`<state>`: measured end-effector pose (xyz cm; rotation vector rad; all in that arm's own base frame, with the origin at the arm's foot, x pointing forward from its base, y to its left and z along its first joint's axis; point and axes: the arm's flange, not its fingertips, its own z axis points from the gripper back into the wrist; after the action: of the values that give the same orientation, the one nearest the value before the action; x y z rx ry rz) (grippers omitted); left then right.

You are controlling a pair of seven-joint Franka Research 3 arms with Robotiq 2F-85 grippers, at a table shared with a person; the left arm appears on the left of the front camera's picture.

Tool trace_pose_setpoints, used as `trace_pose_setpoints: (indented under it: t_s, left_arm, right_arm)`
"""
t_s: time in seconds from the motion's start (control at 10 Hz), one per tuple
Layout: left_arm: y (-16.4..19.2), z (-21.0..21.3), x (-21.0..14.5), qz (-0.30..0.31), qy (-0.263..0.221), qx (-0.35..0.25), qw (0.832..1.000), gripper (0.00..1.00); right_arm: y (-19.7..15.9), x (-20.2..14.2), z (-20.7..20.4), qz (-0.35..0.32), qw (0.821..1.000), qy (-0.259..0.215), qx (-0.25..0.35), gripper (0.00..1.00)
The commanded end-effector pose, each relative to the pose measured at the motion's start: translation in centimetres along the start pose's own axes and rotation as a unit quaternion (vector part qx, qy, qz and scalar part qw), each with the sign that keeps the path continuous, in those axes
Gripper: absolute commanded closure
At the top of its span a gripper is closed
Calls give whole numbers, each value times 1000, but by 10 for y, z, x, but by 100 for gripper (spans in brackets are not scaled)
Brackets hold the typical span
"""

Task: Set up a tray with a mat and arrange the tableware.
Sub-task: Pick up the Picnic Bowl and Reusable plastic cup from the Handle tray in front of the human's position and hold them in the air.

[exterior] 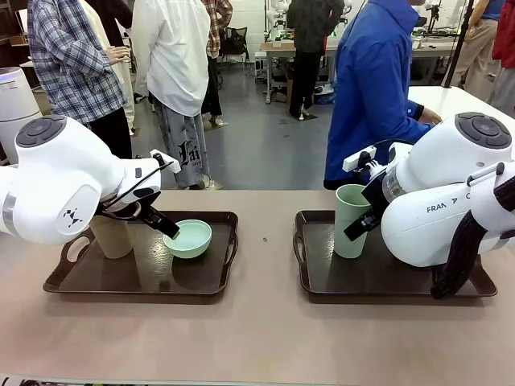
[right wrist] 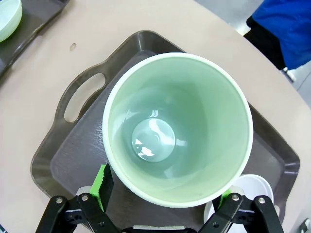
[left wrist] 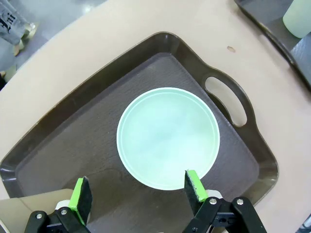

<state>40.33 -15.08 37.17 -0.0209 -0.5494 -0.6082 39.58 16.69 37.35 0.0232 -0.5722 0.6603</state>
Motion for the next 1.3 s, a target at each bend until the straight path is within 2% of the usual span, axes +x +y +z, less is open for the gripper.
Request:
trace_pose_setpoints:
  t_s: [0.0,0.2,0.4,0.5,0.7,0.9,1.0,1.1,1.2]
  left_arm:
    - [0,0,0,0,0,0,1000,0]
    - [0,0,0,0,0,0,1000,0]
    - [-14,31,-11,-9,59,-24,998,0]
    - [-19,53,-22,3,126,-19,992,0]
    - [-7,94,-31,57,145,-5,988,0]
    - [14,124,-29,136,98,-29,985,0]
    - [30,128,-23,163,66,-47,983,0]
    - [58,124,-17,205,17,-94,974,0]
    - [84,121,-17,237,-4,-154,959,0]
  right_arm:
    - [0,0,0,0,1000,0,0,0]
    - [0,0,0,0,1000,0,0,0]
    - [1,-14,13,-49,997,60,-6,0]
    - [5,-30,32,-91,992,88,0,0]
    - [12,-60,72,-132,985,110,1,0]
    - [18,-85,116,-166,980,109,-17,0]
    - [3,-87,122,-189,978,93,2,0]
    - [-22,-88,116,-215,971,83,70,0]
    - [-44,-91,108,-243,955,74,152,0]
